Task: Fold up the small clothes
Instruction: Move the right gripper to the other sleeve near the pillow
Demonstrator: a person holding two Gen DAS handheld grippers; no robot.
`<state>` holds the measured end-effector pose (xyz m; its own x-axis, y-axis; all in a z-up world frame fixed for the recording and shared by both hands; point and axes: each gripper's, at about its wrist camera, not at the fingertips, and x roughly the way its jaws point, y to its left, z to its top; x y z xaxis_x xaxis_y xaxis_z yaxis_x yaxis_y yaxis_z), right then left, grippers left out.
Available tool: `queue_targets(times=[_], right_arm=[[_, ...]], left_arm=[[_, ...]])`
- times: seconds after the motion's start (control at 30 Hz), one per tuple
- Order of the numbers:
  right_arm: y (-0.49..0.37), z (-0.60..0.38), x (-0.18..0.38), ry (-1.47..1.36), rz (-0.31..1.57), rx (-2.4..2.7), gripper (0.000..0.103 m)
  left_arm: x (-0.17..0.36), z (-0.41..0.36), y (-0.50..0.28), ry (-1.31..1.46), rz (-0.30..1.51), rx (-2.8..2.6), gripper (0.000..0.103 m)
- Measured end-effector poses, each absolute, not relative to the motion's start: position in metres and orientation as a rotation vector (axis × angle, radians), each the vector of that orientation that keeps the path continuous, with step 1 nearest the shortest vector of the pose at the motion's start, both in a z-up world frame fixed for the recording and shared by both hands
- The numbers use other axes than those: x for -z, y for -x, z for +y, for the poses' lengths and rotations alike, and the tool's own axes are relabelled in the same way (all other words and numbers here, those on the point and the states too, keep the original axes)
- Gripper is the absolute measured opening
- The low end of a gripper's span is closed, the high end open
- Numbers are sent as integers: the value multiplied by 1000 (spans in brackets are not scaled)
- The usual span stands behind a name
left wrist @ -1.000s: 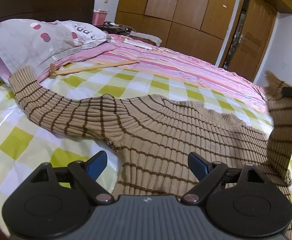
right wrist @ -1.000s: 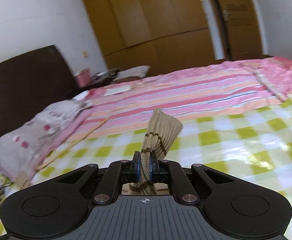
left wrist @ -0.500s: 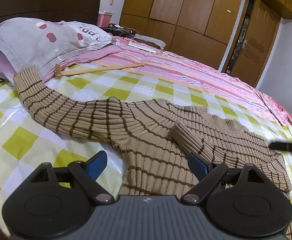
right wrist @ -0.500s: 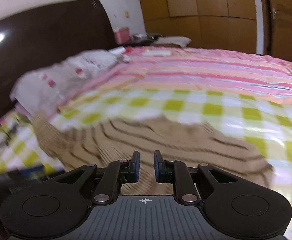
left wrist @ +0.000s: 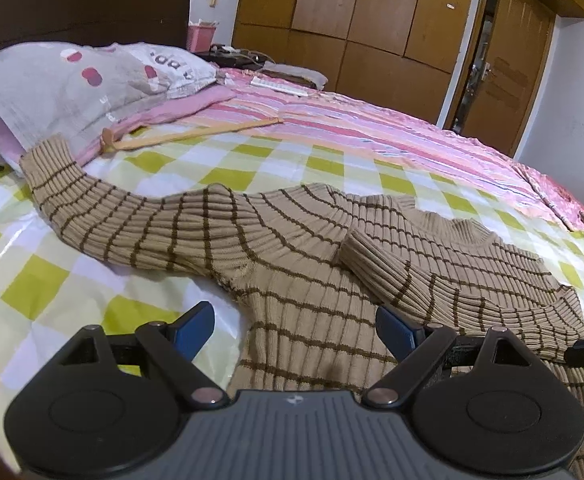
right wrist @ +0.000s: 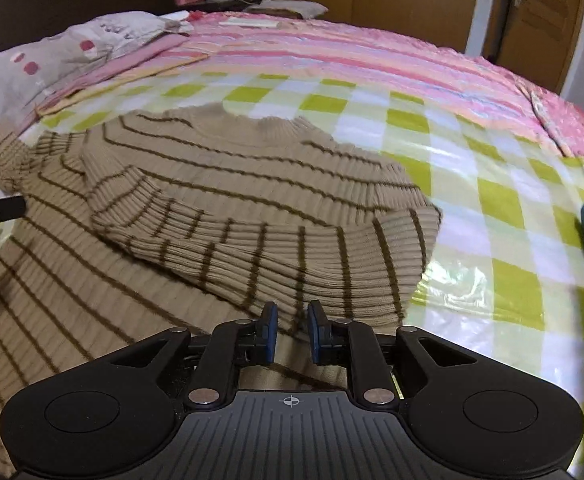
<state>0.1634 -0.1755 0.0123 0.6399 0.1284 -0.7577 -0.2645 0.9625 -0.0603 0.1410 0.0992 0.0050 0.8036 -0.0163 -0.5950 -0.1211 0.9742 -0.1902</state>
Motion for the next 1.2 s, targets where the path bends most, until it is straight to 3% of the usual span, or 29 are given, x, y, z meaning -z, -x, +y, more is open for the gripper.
queue_targets(times=[0.2, 0.33, 0.67, 0.77, 0.8, 0.83, 1.1, 1.17, 1.2], right_arm=[[-162, -125, -23, 212, 759, -407, 20], [-174, -78, -19, 295, 709, -513, 28], [-203, -5, 10, 418, 696, -609, 27], [-216, -10, 12, 356, 724, -573, 17], [-220, -14, 10, 328, 734, -555, 5], [-224, -18, 8, 307, 743, -533, 2], [-237, -62, -26, -115, 761, -571, 3], [-232, -56, -26, -72, 787, -655, 6], [-229, -50, -23, -24, 803, -681, 13]], left_arm=[[-7, 110, -140, 243, 624, -91, 93], [-8, 121, -141, 274, 617, -113, 93], [-9, 128, -141, 293, 615, -118, 93], [-8, 128, -142, 293, 618, -112, 93], [-9, 128, -142, 293, 617, -110, 93], [-9, 127, -141, 293, 615, -109, 93], [-9, 130, -141, 306, 602, -118, 93], [-9, 129, -141, 305, 602, -120, 93], [-9, 128, -141, 302, 603, -120, 93]])
